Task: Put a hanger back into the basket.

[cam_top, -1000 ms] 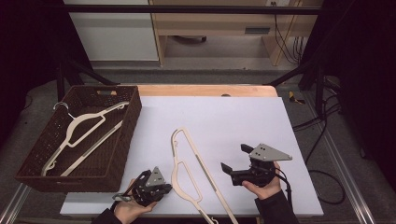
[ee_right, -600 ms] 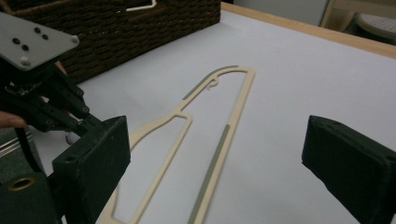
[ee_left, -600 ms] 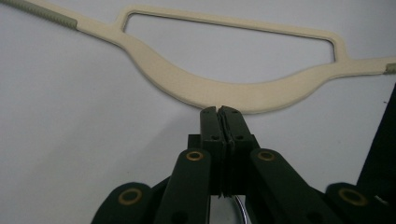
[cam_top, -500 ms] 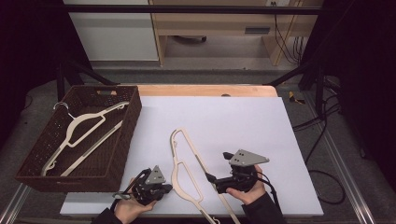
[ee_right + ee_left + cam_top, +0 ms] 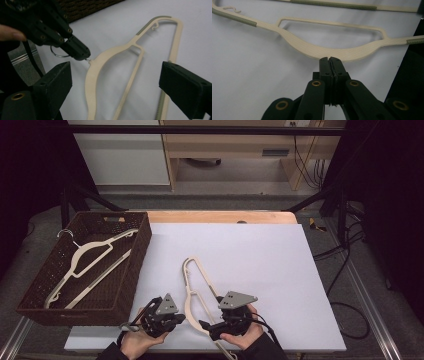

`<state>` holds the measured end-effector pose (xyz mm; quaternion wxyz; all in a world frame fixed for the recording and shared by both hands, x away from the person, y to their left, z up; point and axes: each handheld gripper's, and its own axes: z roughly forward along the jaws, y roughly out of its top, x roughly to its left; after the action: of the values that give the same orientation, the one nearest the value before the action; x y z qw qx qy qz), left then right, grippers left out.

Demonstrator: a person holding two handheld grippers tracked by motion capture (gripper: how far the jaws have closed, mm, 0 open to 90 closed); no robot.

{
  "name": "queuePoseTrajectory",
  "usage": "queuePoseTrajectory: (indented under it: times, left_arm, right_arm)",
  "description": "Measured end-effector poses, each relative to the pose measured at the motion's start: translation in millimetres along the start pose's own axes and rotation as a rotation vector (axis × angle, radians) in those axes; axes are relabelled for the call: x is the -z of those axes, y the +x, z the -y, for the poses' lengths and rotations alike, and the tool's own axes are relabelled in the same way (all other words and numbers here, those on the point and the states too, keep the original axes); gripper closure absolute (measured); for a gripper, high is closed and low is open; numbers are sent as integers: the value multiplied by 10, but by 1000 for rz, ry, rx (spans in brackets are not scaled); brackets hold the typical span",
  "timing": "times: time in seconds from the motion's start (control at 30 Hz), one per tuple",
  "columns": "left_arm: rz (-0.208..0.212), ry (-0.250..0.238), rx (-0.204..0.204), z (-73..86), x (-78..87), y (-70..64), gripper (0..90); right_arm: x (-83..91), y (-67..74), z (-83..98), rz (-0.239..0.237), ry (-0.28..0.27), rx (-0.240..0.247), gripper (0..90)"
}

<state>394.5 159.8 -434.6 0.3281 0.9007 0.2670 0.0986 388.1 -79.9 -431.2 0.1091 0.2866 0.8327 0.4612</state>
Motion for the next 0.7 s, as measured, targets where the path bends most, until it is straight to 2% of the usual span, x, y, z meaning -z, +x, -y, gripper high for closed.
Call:
queuePoseTrajectory:
  times: [0.1,0.27,0.43,0.6,0.7]
  left_arm:
    - [-5,10,-16,-65,50,-3,887]
    - [-7,9,-13,-121,78,-10,887]
    - [-7,15,-10,-136,81,-9,887]
    - [-8,17,-17,-161,96,-9,887]
    - [-5,10,-5,-164,92,-14,887]
  right_arm:
    - [-74,42,19,5,31,6,147]
    - [-178,105,57,-10,74,17,207]
    - [-272,177,87,-12,110,43,293]
    - [-345,213,117,18,134,60,405]
    - [-385,236,128,13,150,73,458]
